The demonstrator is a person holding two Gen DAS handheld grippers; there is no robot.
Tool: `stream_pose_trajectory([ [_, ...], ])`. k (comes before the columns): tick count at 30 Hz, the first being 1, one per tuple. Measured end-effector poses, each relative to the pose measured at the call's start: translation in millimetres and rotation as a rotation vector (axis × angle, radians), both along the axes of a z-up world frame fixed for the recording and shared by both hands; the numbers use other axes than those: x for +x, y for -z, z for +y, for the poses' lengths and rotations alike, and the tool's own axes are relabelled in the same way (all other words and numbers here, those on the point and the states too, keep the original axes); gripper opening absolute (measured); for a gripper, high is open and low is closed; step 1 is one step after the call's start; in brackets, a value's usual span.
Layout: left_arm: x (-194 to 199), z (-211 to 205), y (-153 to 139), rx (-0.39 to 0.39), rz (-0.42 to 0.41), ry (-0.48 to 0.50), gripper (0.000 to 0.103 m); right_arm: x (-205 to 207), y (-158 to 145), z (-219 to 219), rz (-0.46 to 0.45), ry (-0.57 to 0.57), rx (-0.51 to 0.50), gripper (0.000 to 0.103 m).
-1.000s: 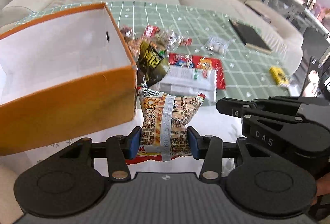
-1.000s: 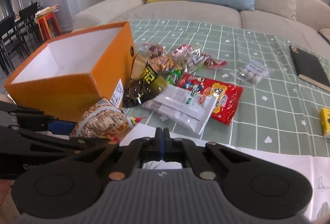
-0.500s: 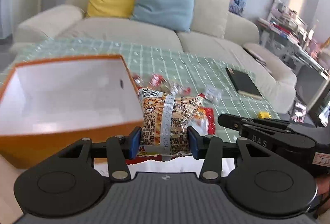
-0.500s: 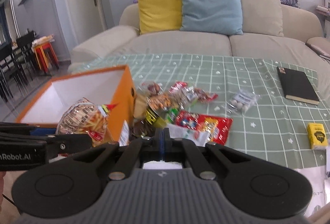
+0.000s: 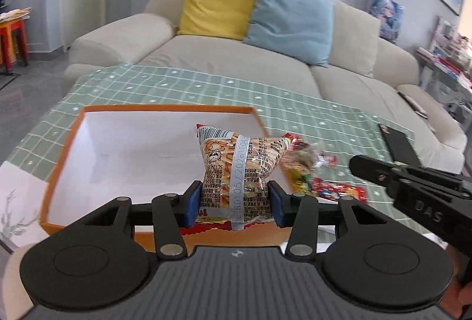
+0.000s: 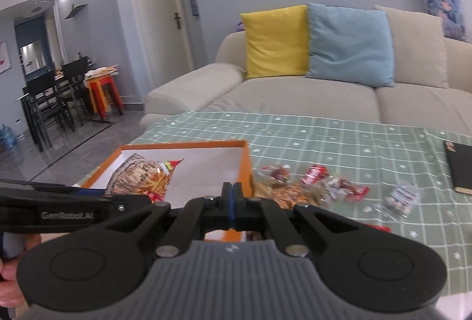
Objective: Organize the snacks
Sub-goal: 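Lift the peanut bag with the left gripper and carry it over the orange box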
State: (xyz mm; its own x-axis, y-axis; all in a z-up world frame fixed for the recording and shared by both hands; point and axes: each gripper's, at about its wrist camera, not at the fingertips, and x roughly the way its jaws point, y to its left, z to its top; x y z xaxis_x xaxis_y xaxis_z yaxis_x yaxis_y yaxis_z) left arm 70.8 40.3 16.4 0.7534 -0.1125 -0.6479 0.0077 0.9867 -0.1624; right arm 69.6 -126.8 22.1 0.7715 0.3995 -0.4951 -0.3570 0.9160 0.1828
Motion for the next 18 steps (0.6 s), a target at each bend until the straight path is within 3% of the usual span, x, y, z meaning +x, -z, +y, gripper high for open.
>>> stream_pose_trajectory([
  [7, 17.3, 28.8, 9.0, -0.006, 0.042, -0.072, 0.053, 22.3, -0.3, 19.9, -0.017, -0.016, -0.017, 0.0],
  [11, 25.1, 38.3, 15.2, -0.005, 0.057, -0.085, 0.053, 47.8, 19.9, -7.2, 0.073, 0.037, -0.019, 0.0],
  [13, 31.7, 42.8, 19.9, 0.004, 0.08, -0.094, 0.053, 58.5, 37.6, -23.9, 0.108, 0.083, -0.078, 0.012],
  [15, 38.6, 47.3, 25.1, 0.006, 0.1, -0.103, 0.053, 64.6, 56.4, -39.1, 0.142, 0.12, -0.123, 0.032],
  [18, 49.4, 52.3, 35.0, 0.015, 0.146, -0.112, 0.053, 69.7, 83.7, -60.1, 0.201, 0.161, -0.16, 0.049],
])
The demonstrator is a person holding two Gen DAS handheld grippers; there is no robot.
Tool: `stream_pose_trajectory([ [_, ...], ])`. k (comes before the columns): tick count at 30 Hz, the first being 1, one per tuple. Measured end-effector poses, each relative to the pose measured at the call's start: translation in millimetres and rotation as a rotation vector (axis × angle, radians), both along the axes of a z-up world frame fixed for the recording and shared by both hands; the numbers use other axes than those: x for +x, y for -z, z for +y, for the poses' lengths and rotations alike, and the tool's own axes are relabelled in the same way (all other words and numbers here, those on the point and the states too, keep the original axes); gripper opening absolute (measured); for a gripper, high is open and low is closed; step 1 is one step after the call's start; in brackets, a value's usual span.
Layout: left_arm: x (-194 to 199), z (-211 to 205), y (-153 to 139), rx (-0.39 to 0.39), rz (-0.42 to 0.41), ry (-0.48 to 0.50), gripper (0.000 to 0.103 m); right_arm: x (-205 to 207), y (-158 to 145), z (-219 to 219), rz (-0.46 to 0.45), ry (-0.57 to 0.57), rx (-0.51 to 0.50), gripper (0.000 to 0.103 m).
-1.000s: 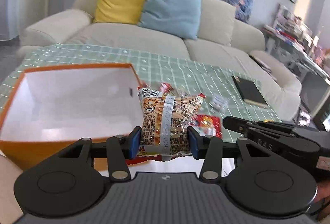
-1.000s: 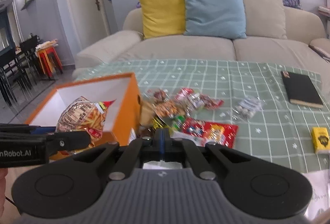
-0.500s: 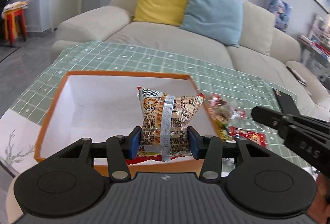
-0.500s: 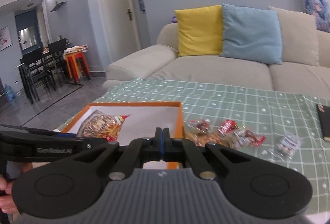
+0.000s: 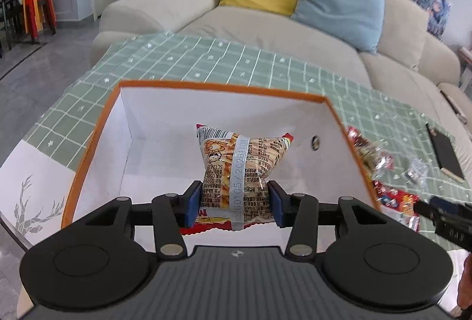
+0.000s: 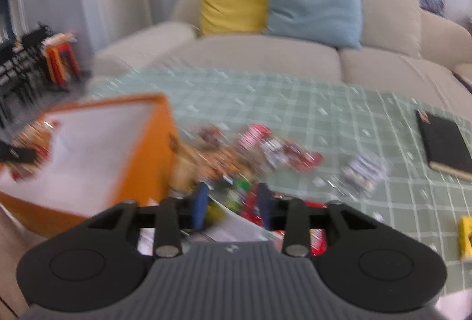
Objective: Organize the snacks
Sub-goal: 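Lift the peanut bag with the left gripper and carry it over the orange box, then lower the peanut bag into the box and open the left gripper, then carry the white wrapped bar into the box with the right gripper and release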
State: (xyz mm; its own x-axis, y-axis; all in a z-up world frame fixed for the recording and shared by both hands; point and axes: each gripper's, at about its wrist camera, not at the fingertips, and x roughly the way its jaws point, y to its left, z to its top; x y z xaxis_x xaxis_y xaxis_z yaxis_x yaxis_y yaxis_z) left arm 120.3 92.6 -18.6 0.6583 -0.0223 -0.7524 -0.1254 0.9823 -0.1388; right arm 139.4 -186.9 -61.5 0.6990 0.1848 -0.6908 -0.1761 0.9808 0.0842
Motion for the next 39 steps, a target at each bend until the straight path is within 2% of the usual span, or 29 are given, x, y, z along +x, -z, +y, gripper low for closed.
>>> stream_pose_trajectory([
  [5, 14.2, 0.6, 17.2, 0.01, 0.074, -0.008, 0.053, 4.9, 35.5, -18.4, 0.096, 0.004, -0.005, 0.067],
  [7, 18.9, -0.6, 23.6, 0.021, 0.102, -0.009, 0.054, 4.1, 40.4, -11.6, 0.083, -0.042, -0.056, 0.071],
  [9, 23.0, -1.7, 28.8, 0.027, 0.124, -0.005, 0.054, 3.1, 41.2, -0.7, 0.047, -0.117, -0.124, 0.083],
  [13, 25.8, -3.9, 37.0, 0.037, 0.16, -0.006, 0.055, 1.1, 43.0, 23.3, -0.015, -0.29, -0.266, 0.087],
  [16, 26.0, -5.7, 39.2, 0.046, 0.165, 0.005, 0.065, 0.4, 51.0, 30.5, -0.012, -0.366, -0.328, 0.087],
  [19, 24.4, -7.0, 38.5, 0.04, 0.161, 0.016, 0.072, 1.5, 59.0, 31.4, 0.005, -0.396, -0.349, 0.085],
  [22, 22.4, -8.5, 36.9, 0.041, 0.158, 0.017, 0.073, 2.8, 66.5, 30.5, 0.014, -0.402, -0.373, 0.082],
  [24, 20.0, -9.6, 36.3, 0.037, 0.157, 0.021, 0.073, 4.4, 71.7, 30.2, 0.019, -0.395, -0.392, 0.07],
  [29, 11.0, -13.9, 30.4, 0.037, 0.125, 0.065, 0.073, -1.2, 71.3, 32.8, 0.016, -0.391, -0.417, 0.062],
  [30, 8.0, -15.1, 28.8, 0.031, 0.116, 0.083, 0.073, -2.9, 70.5, 33.9, 0.02, -0.394, -0.424, 0.055],
  [35, -8.6, -15.8, 19.2, -0.008, 0.074, 0.14, 0.073, -13.9, 63.3, 38.2, 0.066, -0.379, -0.412, 0.049],
  [39, -19.3, -12.4, 11.7, -0.053, 0.044, 0.167, 0.073, -20.5, 54.1, 33.6, 0.119, -0.298, -0.36, 0.048],
])
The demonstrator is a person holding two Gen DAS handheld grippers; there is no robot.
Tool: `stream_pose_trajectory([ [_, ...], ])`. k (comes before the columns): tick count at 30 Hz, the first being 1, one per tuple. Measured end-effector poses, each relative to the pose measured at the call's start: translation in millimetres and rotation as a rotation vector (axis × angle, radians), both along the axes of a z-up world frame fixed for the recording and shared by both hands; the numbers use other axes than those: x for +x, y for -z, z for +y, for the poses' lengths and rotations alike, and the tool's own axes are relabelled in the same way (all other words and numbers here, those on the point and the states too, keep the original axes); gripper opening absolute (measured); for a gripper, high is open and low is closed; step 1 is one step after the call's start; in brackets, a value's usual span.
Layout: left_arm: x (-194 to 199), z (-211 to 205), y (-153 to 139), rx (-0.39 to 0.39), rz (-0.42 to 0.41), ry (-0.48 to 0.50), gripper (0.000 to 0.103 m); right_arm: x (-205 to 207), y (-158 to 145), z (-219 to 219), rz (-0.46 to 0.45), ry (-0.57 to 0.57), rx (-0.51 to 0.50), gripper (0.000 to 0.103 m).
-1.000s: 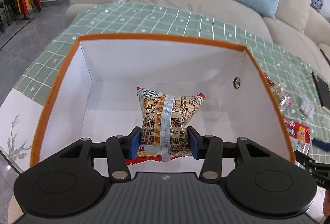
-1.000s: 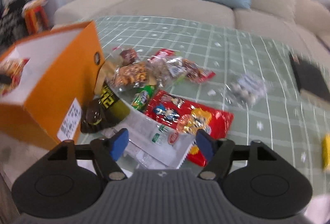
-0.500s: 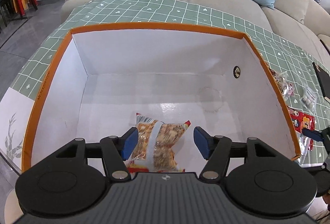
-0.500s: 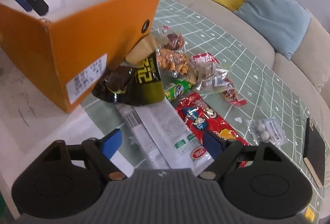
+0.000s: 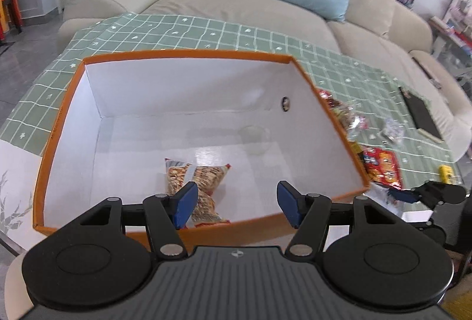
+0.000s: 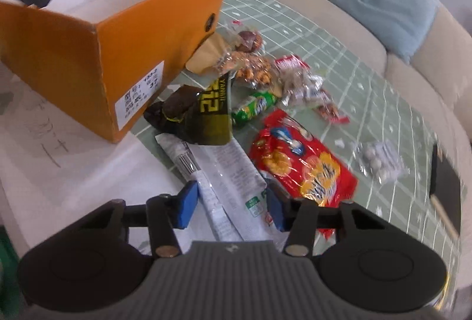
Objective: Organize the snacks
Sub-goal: 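Carry the white wrapped bar into the box with the right gripper and release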
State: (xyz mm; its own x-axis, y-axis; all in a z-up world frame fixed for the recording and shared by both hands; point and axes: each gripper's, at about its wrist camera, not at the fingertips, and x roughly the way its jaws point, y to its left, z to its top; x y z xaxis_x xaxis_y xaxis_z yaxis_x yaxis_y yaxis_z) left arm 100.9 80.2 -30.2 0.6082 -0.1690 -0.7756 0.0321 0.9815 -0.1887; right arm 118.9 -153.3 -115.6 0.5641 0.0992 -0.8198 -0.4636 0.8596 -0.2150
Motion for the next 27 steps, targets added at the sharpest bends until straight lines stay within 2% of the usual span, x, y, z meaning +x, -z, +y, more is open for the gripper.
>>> stream_pose_trajectory([
  [3, -6.3, -0.9, -4.3, -0.026, -0.005, 0.037, 0.073, -1.7, -10.7, -8.5, 0.029, 0.096, 0.053, 0.048],
  [5, -8.9, -4.9, -4.4, -0.011, -0.003, 0.063, 0.073, -2.3, -18.7, -12.7, 0.028, 0.148, 0.08, 0.048],
  [11, -18.6, -23.2, -1.3, 0.136, -0.045, 0.139, 0.073, -6.1, -61.3, -17.4, -0.073, 0.231, 0.141, 0.048],
  [13, -20.6, -29.5, 0.4, 0.19, -0.055, 0.159, 0.073, -4.8, -79.8, -14.3, -0.107, 0.234, 0.189, 0.048],
  [16, -24.2, -35.1, 3.9, 0.282, -0.067, 0.182, 0.073, -2.3, -105.1, -4.1, -0.135, 0.204, 0.276, 0.048],
  [20, -25.2, -30.7, 10.6, 0.398, -0.036, 0.162, 0.073, 6.5, -124.1, 29.3, -0.098, 0.108, 0.381, 0.048],
  [24, -25.0, -23.5, 10.7, 0.399, -0.028, 0.147, 0.073, 16.1, -128.6, 78.2, -0.047, 0.003, 0.438, 0.048],
  [27, -25.2, -20.8, 10.3, 0.387, -0.031, 0.14, 0.073, 26.8, -122.6, 109.8, -0.011, -0.03, 0.42, 0.048],
])
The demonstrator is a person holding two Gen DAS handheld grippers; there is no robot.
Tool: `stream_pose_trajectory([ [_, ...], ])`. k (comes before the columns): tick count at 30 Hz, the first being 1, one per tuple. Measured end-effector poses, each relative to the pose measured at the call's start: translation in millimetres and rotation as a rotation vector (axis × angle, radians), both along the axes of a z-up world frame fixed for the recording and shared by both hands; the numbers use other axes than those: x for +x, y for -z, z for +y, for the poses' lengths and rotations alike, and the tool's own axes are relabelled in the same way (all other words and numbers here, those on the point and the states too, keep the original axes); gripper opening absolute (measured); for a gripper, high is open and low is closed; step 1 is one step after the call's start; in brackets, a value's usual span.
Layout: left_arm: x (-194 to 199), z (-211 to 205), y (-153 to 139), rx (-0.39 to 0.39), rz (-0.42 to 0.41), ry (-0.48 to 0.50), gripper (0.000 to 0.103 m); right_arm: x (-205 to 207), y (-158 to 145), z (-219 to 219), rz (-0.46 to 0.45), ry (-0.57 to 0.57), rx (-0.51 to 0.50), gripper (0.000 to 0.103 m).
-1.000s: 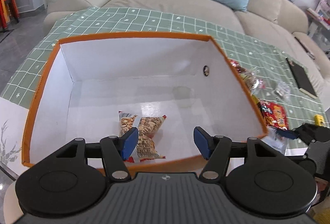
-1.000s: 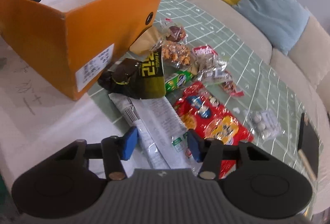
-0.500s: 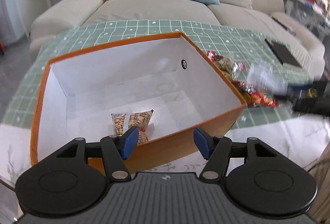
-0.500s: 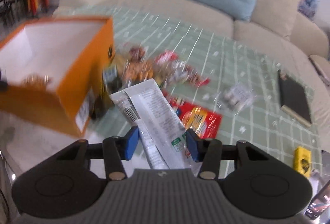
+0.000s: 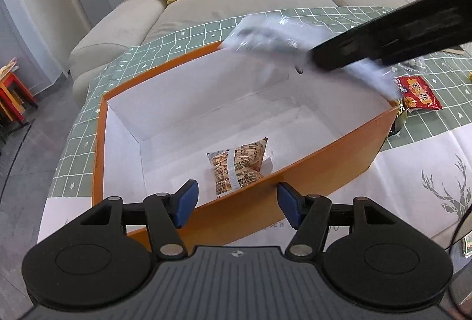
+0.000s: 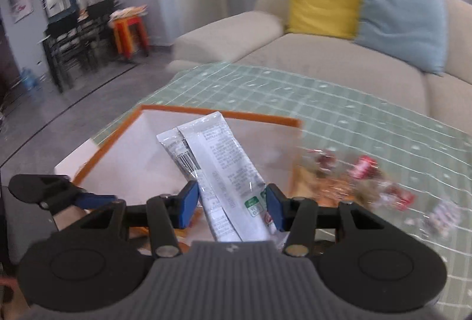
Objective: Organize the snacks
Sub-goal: 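Carry the white wrapped bar into the box with the right gripper and release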
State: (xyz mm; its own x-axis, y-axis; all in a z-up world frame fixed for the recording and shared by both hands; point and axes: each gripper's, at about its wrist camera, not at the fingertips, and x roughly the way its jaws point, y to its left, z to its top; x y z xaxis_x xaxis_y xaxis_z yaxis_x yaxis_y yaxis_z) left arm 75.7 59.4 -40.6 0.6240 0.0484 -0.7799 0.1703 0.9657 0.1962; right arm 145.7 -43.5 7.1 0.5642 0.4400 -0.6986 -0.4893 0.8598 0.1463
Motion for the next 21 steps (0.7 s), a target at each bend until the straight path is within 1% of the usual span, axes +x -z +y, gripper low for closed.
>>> stream_pose_trajectory([
  [3, 1.2, 4.8, -0.1, 0.009, -0.021, -0.034, 0.073, 16.8, 14.2, 18.7, 0.054, 0.018, -0.027, 0.049],
  [5, 3.1, 9.8, -0.9, 0.016, -0.032, -0.066, 0.073, 23.5, 22.8, 30.0, 0.073, 0.03, -0.065, 0.049],
  [7, 6.1, 15.7, -2.4, -0.006, -0.039, -0.08, 0.073, 31.3, 31.2, 39.7, 0.082, 0.035, -0.097, 0.049],
  [9, 7.7, 17.8, -3.8, -0.013, -0.04, -0.093, 0.073, 39.2, 36.3, 49.8, 0.089, 0.035, -0.126, 0.049],
  [13, 10.0, 18.8, -4.6, 0.015, -0.054, -0.119, 0.073, 60.4, 46.8, 63.9, 0.138, 0.046, -0.17, 0.049],
  [18, 17.8, 26.2, -6.0, 0.021, -0.062, -0.156, 0.072, 66.0, 55.0, 73.3, 0.154, 0.052, -0.233, 0.051],
  [19, 18.5, 26.6, -6.6, 0.021, -0.063, -0.159, 0.072, 67.2, 55.9, 74.7, 0.159, 0.052, -0.235, 0.051],
  [20, 18.9, 27.5, -7.4, 0.015, -0.064, -0.162, 0.072, 67.8, 56.3, 75.2, 0.165, 0.049, -0.229, 0.049],
  [21, 18.6, 28.1, -8.1, 0.008, -0.064, -0.165, 0.072, 68.6, 56.3, 75.8, 0.169, 0.045, -0.222, 0.049],
])
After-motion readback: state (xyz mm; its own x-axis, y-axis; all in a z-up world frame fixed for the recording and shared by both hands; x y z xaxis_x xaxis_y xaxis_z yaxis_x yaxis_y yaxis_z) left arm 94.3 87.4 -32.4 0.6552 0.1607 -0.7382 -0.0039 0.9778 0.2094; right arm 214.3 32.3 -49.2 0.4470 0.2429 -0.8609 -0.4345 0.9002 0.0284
